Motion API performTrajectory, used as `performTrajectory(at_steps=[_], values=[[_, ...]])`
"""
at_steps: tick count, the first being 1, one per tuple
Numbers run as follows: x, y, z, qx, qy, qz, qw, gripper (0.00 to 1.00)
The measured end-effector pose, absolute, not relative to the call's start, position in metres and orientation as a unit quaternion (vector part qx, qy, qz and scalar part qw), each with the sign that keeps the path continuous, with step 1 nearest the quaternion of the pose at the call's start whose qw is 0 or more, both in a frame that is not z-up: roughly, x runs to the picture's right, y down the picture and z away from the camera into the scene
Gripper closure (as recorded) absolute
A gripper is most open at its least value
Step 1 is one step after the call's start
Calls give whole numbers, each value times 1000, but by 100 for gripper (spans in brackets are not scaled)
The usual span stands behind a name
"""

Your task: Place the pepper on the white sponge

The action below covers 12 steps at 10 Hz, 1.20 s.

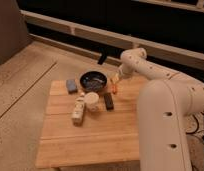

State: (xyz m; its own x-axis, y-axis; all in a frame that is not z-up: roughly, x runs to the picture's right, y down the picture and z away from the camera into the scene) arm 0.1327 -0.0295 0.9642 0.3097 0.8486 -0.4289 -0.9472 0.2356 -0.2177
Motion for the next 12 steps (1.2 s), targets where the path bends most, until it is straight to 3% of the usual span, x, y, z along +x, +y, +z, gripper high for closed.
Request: performTrajectory(at_steps=[9,12], values=[[108,0,1027,-274,185,552,766,36],[96,-19,1036,-256,176,537,784,65]])
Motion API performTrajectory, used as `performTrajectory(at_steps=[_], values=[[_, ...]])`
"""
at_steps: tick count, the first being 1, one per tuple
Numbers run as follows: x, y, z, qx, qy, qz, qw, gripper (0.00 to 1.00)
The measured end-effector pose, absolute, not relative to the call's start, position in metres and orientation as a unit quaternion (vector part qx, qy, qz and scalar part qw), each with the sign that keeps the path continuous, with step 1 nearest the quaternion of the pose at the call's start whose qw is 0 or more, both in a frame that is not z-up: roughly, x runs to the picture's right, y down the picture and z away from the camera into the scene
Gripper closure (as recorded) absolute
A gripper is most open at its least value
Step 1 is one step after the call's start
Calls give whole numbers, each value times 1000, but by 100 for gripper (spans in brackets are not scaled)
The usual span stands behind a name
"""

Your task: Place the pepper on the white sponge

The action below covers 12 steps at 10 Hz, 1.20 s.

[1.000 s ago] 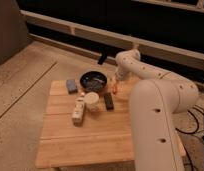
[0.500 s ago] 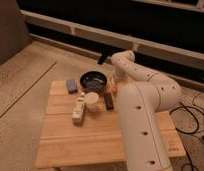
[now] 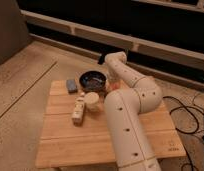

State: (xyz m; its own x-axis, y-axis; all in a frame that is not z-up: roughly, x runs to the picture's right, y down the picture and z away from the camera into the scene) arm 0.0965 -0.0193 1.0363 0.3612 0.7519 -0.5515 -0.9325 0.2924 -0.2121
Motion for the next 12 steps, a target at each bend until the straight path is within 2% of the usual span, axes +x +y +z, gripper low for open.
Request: performTrajectory(at_steps=[2,3,6,9,12], values=[[104,-19,1038,-248,185,535,786,91],[109,-17,1038,-246,191,539,783,97],[136,-29,1026,-220,216,568,764,100],[150,-94,995,-149,184,588,774,100],[96,-137,969,-127,107,538,827,100]])
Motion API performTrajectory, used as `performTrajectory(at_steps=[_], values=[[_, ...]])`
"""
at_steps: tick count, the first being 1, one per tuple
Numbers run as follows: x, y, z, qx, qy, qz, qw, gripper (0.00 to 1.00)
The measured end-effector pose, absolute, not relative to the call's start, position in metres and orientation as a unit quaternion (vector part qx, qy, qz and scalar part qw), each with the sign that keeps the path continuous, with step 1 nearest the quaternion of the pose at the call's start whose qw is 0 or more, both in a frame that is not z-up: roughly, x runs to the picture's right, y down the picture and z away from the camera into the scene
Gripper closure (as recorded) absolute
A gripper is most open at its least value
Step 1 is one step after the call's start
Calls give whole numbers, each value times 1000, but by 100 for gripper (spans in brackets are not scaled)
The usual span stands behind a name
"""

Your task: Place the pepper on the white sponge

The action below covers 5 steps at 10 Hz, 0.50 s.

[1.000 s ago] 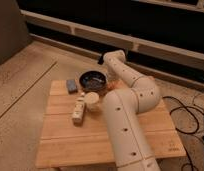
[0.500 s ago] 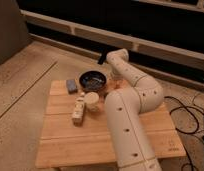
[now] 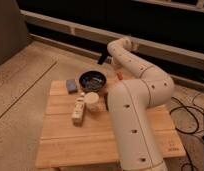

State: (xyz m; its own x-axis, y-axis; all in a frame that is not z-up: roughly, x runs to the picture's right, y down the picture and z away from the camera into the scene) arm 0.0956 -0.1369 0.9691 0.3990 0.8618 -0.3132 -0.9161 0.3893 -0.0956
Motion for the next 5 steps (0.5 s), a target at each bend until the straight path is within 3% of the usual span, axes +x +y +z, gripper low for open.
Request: performTrajectory(at_steps=[5], values=[[-33,-132,935,-139,31,402,905,100]])
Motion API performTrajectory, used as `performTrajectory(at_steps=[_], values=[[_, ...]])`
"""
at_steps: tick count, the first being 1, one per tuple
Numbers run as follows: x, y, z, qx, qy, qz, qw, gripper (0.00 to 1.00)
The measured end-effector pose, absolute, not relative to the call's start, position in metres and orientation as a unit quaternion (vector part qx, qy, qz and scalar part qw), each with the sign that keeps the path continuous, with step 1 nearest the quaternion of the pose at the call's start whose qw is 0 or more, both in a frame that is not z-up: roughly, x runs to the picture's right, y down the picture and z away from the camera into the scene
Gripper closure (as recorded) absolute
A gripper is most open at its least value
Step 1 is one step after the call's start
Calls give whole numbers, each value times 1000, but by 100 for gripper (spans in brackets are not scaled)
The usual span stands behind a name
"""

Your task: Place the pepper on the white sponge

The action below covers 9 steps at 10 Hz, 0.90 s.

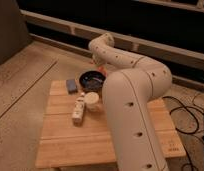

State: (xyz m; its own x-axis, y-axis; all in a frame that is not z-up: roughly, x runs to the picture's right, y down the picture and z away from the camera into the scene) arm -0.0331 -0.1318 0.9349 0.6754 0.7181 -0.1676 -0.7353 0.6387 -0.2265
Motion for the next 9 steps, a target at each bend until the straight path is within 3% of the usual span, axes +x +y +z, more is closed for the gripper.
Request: performTrajectory(at_steps=[4,9], values=[[-112,-100,932,-171,5,320,932,100],[-177,-65,963,-219,1,238,946,100]])
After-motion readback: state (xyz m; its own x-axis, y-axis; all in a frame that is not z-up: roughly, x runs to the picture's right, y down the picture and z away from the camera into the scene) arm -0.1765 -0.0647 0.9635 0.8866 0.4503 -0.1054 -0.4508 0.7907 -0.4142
